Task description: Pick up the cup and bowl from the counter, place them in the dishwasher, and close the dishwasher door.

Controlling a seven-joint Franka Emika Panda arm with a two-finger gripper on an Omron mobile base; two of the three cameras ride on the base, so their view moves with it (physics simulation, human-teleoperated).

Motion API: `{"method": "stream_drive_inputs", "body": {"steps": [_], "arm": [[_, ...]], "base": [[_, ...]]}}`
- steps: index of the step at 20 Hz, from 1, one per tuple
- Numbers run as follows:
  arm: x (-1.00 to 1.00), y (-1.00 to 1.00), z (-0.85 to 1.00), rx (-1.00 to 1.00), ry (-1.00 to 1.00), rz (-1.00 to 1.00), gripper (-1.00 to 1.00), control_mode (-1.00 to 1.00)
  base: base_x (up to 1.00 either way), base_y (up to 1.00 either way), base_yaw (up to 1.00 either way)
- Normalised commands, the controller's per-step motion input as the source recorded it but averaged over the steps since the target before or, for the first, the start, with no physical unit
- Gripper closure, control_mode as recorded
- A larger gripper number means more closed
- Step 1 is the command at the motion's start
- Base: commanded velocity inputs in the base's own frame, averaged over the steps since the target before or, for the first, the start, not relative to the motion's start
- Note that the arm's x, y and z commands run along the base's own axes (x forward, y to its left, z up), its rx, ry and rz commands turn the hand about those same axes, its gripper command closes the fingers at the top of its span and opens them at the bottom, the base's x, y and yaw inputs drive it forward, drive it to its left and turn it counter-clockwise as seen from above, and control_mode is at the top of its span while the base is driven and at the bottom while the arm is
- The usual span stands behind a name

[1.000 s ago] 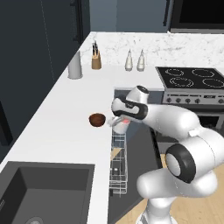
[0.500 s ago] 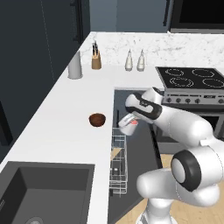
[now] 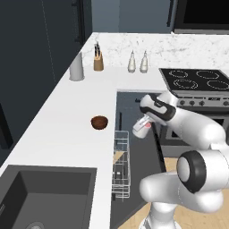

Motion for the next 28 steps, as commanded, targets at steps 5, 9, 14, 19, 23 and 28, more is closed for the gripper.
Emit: {"method": "stream_drive_inputs", "body": {"steps": [5,9,14,19,23,28], "arm": [[0.06,-0.17,-0.27,0.00,0.00,0.00,1.00,-1.00],[0.04,-0.02,-0.33,0.00,0.00,0.00,1.00,-1.00],[0.13,0.00,-0.31,0.00,0.00,0.02,1.00,-1.00],[0.02,0.00,-0.19,0.01,-0.04,0.04,1.00,-1.00],[0.00,-0.01,-0.06,0.07,-0.01,0.03,1.00,-1.00],[0.03,0.00,-0.04,0.08,0.00,0.02,1.00,-1.00]], "base": [[0.00,0.00,0.00],[0.00,0.00,0.00],[0.00,0.00,0.00],[0.00,0.00,0.00],[0.00,0.00,0.00],[0.00,0.00,0.00]]}}
